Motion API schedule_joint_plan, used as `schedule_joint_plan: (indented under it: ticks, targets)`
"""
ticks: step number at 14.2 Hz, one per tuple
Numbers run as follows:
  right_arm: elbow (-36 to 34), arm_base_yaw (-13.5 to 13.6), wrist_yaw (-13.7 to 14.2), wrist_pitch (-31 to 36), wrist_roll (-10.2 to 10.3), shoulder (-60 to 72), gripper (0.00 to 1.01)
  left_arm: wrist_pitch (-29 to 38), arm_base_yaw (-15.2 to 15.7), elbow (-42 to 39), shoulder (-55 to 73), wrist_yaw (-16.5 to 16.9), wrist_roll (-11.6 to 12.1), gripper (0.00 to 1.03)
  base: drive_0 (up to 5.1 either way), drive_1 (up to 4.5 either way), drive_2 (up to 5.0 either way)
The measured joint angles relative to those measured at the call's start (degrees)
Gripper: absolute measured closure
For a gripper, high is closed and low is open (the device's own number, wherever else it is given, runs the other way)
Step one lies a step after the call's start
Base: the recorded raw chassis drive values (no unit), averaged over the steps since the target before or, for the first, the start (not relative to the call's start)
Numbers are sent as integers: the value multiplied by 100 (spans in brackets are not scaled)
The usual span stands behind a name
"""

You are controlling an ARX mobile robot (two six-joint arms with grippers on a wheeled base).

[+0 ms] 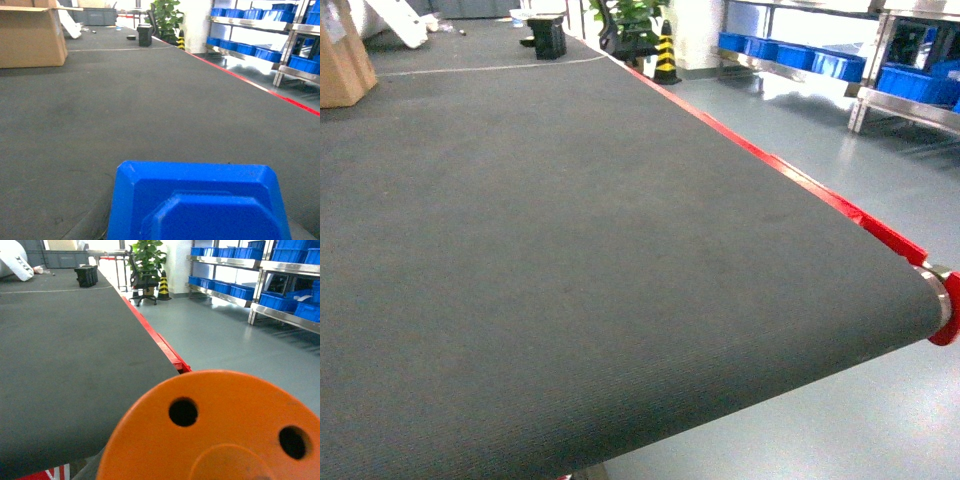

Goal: Sort blue parts and orange caps into right shelf containers

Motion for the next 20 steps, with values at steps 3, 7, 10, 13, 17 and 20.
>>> schedule_joint_plan:
  ticks: [3,7,10,13,17,20]
  targets:
    - [0,0,0,0,0,0,57,0,0,2,0,0,0,61,-149,-149,-149]
    - [0,0,0,0,0,0,57,0,0,0,0,0,0,61,-156,-156,-156]
    - [0,0,0,0,0,0,57,2,0,0,0,0,0,61,-163,-163,-163]
    - [0,0,0,0,0,0,57,0,0,2,0,0,0,61,-163,-163,-163]
    - [0,0,0,0,0,0,57,2,0,2,0,0,0,61,-163,-163,-163]
    - [0,0,0,0,0,0,57,2,0,0,0,0,0,61,-163,-163,-163]
